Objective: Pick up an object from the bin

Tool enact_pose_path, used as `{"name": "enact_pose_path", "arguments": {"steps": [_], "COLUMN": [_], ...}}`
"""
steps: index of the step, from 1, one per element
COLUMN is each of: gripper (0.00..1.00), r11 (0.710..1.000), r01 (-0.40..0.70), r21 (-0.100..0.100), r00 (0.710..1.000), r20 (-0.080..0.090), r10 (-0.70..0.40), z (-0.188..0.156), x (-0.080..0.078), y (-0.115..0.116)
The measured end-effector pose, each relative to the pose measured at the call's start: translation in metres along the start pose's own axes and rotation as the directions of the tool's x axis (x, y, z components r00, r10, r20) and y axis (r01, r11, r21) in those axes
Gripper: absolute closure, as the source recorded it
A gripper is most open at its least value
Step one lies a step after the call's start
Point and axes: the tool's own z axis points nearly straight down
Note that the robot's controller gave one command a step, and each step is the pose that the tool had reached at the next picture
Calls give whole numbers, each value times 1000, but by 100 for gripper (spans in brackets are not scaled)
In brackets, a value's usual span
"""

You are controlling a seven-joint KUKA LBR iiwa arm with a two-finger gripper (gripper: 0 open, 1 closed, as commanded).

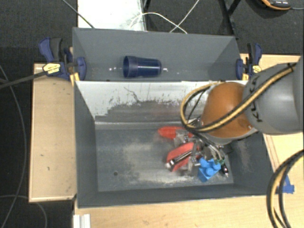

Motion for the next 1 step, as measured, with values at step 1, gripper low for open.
{"name": "enact_pose_path", "arguments": {"steps": [1], "gripper": [0], "r11": [1000], "r01": [26], "r21": [1], "r00": [1000], "r20": [-3], "r10": [-26], "z": [-122], "x": [4], "y": [-1]}}
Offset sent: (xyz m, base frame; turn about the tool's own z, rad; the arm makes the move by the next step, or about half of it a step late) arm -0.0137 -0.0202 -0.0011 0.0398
